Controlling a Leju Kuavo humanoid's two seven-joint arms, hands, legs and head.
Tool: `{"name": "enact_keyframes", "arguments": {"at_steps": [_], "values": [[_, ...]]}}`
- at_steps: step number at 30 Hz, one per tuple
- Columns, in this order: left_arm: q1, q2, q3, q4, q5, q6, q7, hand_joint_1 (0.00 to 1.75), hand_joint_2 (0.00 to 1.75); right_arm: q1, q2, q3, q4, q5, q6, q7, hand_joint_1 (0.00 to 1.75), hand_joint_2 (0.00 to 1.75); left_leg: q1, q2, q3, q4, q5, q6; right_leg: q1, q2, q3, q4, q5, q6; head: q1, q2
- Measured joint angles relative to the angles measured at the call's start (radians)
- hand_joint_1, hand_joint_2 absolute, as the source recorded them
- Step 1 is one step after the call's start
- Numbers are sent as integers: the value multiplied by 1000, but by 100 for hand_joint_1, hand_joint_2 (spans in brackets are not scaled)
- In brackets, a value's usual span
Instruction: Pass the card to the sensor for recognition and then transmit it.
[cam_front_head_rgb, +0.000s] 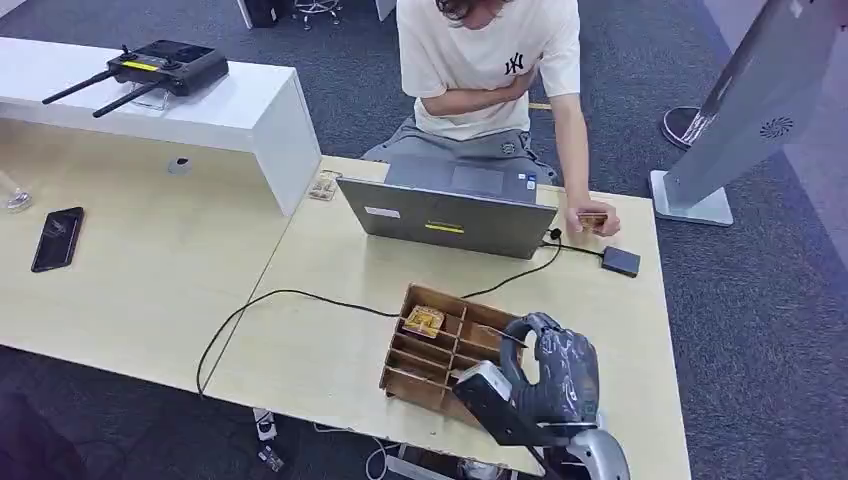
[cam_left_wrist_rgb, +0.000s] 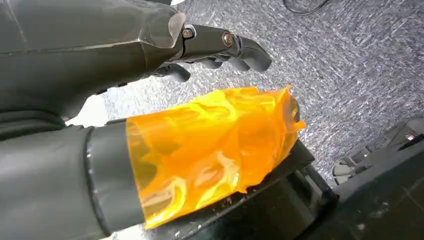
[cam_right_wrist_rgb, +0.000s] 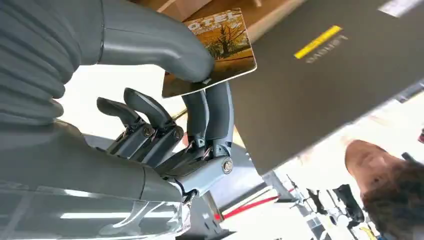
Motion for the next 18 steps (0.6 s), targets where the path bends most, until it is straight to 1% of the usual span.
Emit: {"name": "enact_keyframes", "arguments": {"at_steps": [7,10,14,18], "values": [[8,0,15,0,16,11,-13,0,0,69,-2,-39,-112,-232,-3,-94,175,175,0,0,0,0,0,0,0,0,0,0,0,0,0,0],[8,-1,24,0,20,13,-19,0,0,93,-5,-50,-145,-319,-3,-125,175,175,0,0,0,0,0,0,0,0,0,0,0,0,0,0],[9,-1,28,0,22,14,-21,0,0,113,-11,-54,-169,-383,-3,-147,175,175,0,0,0,0,0,0,0,0,0,0,0,0,0,0],[9,-1,31,0,23,17,-23,0,0,120,-18,-54,-177,-423,-4,-155,175,175,0,0,0,0,0,0,0,0,0,0,0,0,0,0]]}}
